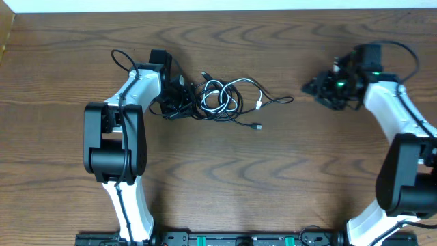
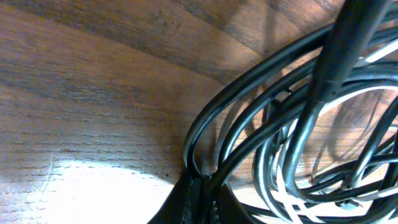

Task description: Untangle cables

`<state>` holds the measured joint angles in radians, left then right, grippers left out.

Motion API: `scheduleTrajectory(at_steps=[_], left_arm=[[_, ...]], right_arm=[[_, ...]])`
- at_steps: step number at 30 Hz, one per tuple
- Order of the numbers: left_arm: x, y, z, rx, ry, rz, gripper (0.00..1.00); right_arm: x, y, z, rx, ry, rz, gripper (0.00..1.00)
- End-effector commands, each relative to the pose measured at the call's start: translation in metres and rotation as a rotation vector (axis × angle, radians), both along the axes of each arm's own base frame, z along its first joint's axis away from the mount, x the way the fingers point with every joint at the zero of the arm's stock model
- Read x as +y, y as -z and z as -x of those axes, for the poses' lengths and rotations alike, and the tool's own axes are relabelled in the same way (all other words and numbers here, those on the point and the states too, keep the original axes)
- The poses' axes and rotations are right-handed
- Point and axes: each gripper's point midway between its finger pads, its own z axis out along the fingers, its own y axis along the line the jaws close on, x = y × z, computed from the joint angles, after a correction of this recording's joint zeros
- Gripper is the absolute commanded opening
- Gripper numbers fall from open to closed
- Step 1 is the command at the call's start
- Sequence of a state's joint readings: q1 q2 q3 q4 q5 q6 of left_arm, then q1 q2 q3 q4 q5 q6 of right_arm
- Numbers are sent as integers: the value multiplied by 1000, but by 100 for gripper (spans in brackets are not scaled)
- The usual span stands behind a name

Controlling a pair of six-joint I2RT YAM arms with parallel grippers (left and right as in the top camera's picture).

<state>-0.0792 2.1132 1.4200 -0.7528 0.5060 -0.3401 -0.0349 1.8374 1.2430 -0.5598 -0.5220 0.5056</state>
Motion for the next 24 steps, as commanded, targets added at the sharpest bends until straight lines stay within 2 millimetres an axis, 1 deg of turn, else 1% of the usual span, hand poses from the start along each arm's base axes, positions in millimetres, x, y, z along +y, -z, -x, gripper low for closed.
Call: scheduleTrajectory(at_steps=[1, 3, 6, 8, 11, 14, 16, 18, 20, 23, 24], left_arm=[[17, 13, 1, 19, -18, -82, 8], [17, 13, 1, 19, -19, -82, 8], [17, 13, 1, 19, -18, -82, 8], [17, 13, 1, 19, -18, -82, 8], [17, 13, 1, 19, -18, -82, 8], [17, 13, 1, 19, -18, -82, 8], [17, 13, 1, 19, -18, -82, 8], [17, 13, 1, 19, -18, -82, 8], [17, 13, 1, 19, -18, -82, 8], [17, 13, 0, 19, -18, -82, 8], [17, 13, 1, 19, -18, -82, 8]], right_arm=[[57, -26, -8, -189, -234, -7, 54], [74, -30, -16, -279, -302, 47, 56], [90, -32, -29, -382, -332, 187, 55], [100, -33, -33, -439, -378, 275, 55], [108, -29, -32, -497, -466, 424, 55], [119, -22, -26, -523, -559, 514, 55], [132, -9, -17, -520, -643, 567, 55], [128, -1, -18, -500, -634, 621, 49], [122, 7, -19, -479, -625, 664, 47], [123, 23, -14, -437, -649, 652, 45], [124, 25, -12, -430, -657, 642, 43]])
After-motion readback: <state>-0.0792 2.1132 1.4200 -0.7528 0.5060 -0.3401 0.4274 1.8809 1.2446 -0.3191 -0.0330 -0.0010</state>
